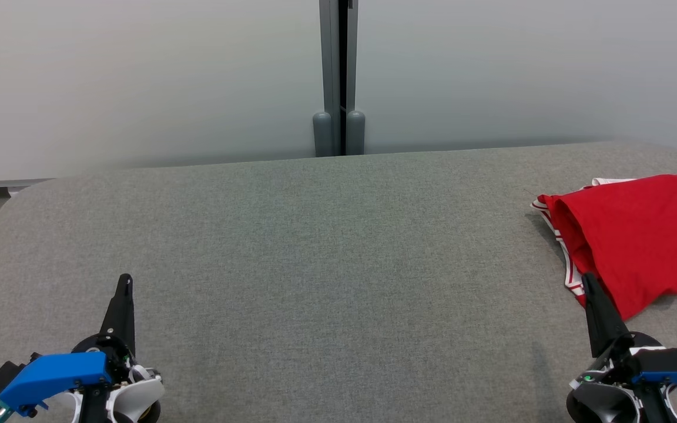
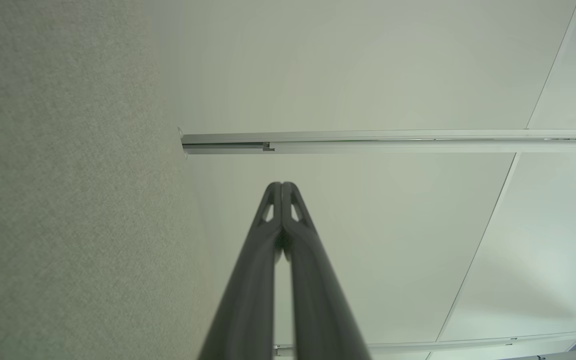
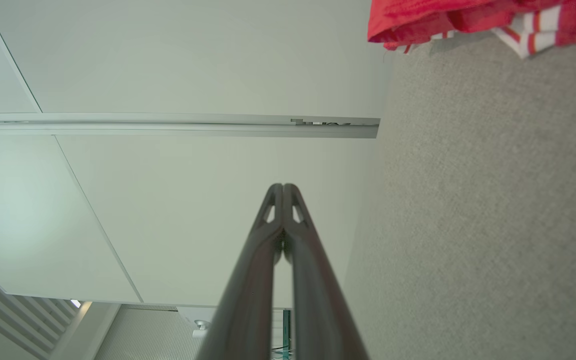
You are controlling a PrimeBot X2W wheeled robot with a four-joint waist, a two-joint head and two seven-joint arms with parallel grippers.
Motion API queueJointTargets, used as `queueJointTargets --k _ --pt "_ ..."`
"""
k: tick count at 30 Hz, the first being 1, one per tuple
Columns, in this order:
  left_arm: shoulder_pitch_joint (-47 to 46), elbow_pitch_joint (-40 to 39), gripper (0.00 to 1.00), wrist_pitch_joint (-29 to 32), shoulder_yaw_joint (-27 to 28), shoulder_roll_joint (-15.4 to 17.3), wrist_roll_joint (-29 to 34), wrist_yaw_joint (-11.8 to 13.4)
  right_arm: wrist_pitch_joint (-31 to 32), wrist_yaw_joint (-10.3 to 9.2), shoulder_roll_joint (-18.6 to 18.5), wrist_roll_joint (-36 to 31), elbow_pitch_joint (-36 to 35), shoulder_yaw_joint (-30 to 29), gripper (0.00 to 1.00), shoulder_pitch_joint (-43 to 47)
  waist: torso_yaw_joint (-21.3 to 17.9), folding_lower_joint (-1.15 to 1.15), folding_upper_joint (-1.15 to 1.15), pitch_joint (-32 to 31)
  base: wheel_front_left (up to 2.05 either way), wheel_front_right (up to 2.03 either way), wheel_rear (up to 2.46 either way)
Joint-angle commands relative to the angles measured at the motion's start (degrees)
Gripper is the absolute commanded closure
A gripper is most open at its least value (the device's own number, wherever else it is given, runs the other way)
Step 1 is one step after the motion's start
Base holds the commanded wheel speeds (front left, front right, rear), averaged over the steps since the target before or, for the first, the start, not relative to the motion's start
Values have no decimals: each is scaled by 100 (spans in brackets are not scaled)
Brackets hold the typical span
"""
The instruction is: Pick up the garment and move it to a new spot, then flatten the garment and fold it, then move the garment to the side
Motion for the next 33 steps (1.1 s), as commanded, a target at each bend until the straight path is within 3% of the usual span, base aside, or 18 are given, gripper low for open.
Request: queueJointTargets --k 1,33 --pt "-56 -19 100 22 12 -7 -22 -25 26 2 4 -11 9 -14 100 -84 0 0 0 0 0 0 0" --pt "-56 -20 100 20 10 -7 -24 -25 37 2 19 -30 10 -35 100 -87 0 0 0 0 0 0 0"
